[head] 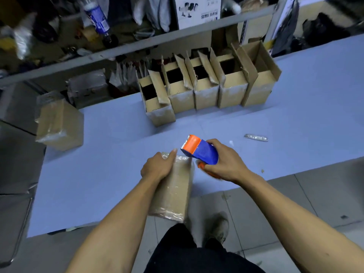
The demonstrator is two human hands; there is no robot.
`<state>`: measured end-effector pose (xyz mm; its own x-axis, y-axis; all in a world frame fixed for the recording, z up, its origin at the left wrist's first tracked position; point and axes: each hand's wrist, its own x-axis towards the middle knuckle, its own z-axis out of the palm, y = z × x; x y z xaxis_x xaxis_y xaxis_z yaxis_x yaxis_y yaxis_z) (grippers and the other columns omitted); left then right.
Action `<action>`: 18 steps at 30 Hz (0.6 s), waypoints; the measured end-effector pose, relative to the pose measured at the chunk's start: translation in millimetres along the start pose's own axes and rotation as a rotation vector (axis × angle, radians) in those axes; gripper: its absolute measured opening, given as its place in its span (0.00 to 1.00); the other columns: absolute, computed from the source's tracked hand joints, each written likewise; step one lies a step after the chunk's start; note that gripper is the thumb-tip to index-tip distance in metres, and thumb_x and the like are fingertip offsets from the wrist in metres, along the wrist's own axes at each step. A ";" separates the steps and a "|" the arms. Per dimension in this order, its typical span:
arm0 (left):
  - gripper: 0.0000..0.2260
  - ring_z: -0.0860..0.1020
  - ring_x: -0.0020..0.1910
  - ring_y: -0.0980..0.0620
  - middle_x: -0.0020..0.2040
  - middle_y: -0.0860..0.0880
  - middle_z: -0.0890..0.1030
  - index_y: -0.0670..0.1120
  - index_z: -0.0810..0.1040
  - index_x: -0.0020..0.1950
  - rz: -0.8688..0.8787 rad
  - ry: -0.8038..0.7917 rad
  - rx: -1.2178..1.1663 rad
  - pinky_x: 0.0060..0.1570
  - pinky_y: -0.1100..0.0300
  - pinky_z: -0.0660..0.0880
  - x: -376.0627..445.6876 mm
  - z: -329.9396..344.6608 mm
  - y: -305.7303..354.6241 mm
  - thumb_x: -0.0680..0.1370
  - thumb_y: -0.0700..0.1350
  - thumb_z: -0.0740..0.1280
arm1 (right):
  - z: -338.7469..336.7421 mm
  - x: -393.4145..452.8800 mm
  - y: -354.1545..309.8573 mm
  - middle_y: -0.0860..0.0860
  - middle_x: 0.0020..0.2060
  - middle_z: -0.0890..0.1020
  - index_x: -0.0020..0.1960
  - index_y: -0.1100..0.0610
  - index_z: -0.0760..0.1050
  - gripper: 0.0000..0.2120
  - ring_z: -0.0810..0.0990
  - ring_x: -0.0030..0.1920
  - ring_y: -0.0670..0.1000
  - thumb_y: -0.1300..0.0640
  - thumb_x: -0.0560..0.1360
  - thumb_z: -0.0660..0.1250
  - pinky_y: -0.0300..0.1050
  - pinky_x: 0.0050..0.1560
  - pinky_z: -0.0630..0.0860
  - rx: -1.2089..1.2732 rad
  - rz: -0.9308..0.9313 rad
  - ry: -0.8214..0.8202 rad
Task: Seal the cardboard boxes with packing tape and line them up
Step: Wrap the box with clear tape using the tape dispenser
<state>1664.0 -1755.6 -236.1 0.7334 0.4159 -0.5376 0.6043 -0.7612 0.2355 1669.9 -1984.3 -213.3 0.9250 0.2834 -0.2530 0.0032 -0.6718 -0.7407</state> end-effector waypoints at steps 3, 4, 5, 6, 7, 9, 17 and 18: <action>0.37 0.76 0.61 0.41 0.65 0.46 0.78 0.50 0.75 0.65 -0.052 0.003 -0.106 0.56 0.50 0.72 -6.3 4.2 -7.1 0.72 0.76 0.49 | -12.1 8.3 -13.0 0.41 0.48 0.79 0.60 0.43 0.69 0.25 0.78 0.46 0.46 0.46 0.68 0.75 0.47 0.46 0.77 -0.010 -0.125 -0.037; 0.36 0.75 0.62 0.41 0.66 0.46 0.76 0.50 0.74 0.66 -0.046 0.022 -0.116 0.56 0.50 0.72 -8.2 4.3 -7.9 0.74 0.74 0.50 | -15.3 11.1 -16.8 0.41 0.48 0.79 0.60 0.44 0.69 0.25 0.78 0.46 0.46 0.47 0.68 0.76 0.47 0.46 0.78 0.007 -0.151 -0.058; 0.33 0.73 0.64 0.42 0.67 0.46 0.74 0.49 0.73 0.68 -0.014 0.077 -0.135 0.58 0.50 0.71 -10.0 2.9 -7.9 0.76 0.71 0.53 | -18.6 13.4 -20.6 0.41 0.48 0.79 0.60 0.43 0.69 0.25 0.79 0.46 0.45 0.47 0.68 0.76 0.48 0.47 0.78 0.019 -0.175 -0.077; 0.29 0.71 0.66 0.44 0.69 0.46 0.72 0.48 0.72 0.69 0.047 0.168 -0.191 0.59 0.51 0.70 -12.1 -0.6 -7.3 0.78 0.67 0.55 | -21.4 15.6 -23.6 0.41 0.48 0.79 0.60 0.43 0.69 0.25 0.79 0.46 0.45 0.46 0.68 0.76 0.50 0.47 0.79 0.018 -0.198 -0.090; 0.23 0.71 0.65 0.46 0.68 0.47 0.72 0.47 0.74 0.66 0.136 0.261 -0.278 0.58 0.55 0.70 -14.2 -6.2 -6.0 0.80 0.62 0.58 | -24.0 17.7 -26.4 0.40 0.48 0.79 0.60 0.42 0.69 0.25 0.79 0.46 0.45 0.46 0.68 0.76 0.50 0.47 0.79 0.007 -0.218 -0.095; 0.13 0.76 0.55 0.49 0.59 0.47 0.78 0.48 0.79 0.56 0.260 0.240 -0.586 0.51 0.62 0.72 -16.0 -22.1 -2.2 0.82 0.55 0.62 | -28.4 21.6 -31.4 0.40 0.48 0.79 0.59 0.41 0.69 0.25 0.80 0.47 0.45 0.46 0.67 0.77 0.52 0.47 0.79 -0.011 -0.246 -0.091; 0.14 0.79 0.44 0.49 0.45 0.45 0.82 0.45 0.82 0.49 0.186 -0.463 -1.150 0.44 0.54 0.78 -19.5 -68.3 10.2 0.81 0.55 0.64 | -25.9 32.8 -56.7 0.37 0.50 0.77 0.61 0.41 0.69 0.26 0.79 0.49 0.45 0.45 0.67 0.76 0.50 0.49 0.80 -0.039 -0.288 -0.094; 0.14 0.79 0.44 0.49 0.45 0.45 0.82 0.45 0.81 0.50 0.179 -0.467 -1.169 0.45 0.53 0.78 -17.2 -69.9 9.8 0.81 0.55 0.64 | -23.8 34.2 -58.3 0.38 0.50 0.78 0.61 0.41 0.69 0.26 0.79 0.49 0.45 0.45 0.67 0.76 0.49 0.48 0.80 -0.036 -0.287 -0.080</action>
<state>1679.1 -1735.4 -167.9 0.7981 -0.0420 -0.6011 0.5959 0.2019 0.7772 1710.4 -1951.7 -163.9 0.8515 0.5172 -0.0863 0.2748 -0.5803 -0.7666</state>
